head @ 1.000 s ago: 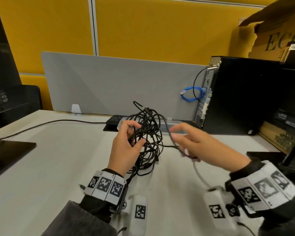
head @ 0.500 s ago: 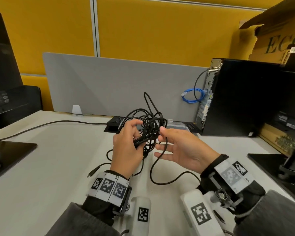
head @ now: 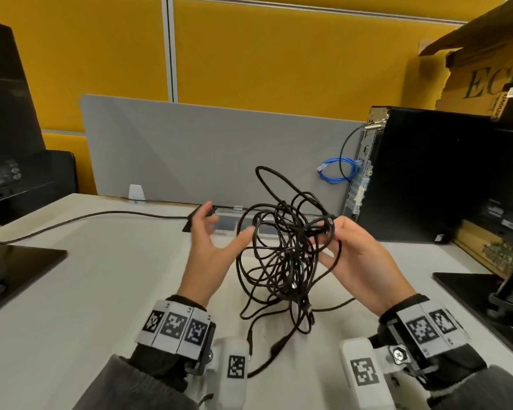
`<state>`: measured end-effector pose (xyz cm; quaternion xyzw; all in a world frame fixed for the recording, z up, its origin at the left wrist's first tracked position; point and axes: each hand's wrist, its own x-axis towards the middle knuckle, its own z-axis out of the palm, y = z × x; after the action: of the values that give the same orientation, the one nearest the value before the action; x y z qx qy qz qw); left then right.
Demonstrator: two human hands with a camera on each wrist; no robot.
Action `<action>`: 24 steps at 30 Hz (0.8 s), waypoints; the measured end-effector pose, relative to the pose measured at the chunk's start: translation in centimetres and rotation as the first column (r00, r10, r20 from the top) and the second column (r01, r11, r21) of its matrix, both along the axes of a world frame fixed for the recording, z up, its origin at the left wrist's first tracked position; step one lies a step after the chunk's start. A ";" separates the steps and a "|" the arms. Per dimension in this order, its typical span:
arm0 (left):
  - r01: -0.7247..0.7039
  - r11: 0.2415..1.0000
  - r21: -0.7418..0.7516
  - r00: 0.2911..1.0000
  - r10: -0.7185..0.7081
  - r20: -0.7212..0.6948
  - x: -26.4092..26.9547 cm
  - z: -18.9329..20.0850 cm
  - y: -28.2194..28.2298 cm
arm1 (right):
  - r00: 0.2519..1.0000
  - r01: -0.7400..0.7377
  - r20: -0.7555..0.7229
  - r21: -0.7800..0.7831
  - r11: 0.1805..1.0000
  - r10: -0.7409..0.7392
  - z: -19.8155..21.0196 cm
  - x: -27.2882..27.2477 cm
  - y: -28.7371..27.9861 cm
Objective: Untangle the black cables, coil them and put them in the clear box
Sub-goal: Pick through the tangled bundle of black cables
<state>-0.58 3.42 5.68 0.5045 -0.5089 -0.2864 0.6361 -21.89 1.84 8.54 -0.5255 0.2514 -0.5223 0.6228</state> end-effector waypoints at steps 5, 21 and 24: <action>0.441 0.886 0.143 0.898 -0.434 -0.076 -0.9 -1.1 -0.3 | 0.991 -0.105 0.077 -0.064 0.992 0.110 0.0 -0.1 0.4; 0.379 0.923 -0.062 0.916 -0.384 -0.116 -2.9 -0.3 0.6 | 0.699 0.222 -0.456 -0.593 0.774 -0.551 0.6 0.1 0.9; 0.331 0.936 -0.119 0.932 -0.344 -0.116 -2.6 -0.5 0.5 | 0.634 0.182 -0.513 -0.629 0.756 -0.579 0.8 0.6 1.0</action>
<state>-3.15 3.96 5.21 0.3574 -0.5573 -0.3998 0.6340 -21.31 2.83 9.37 -0.7578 0.4196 -0.4631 0.1875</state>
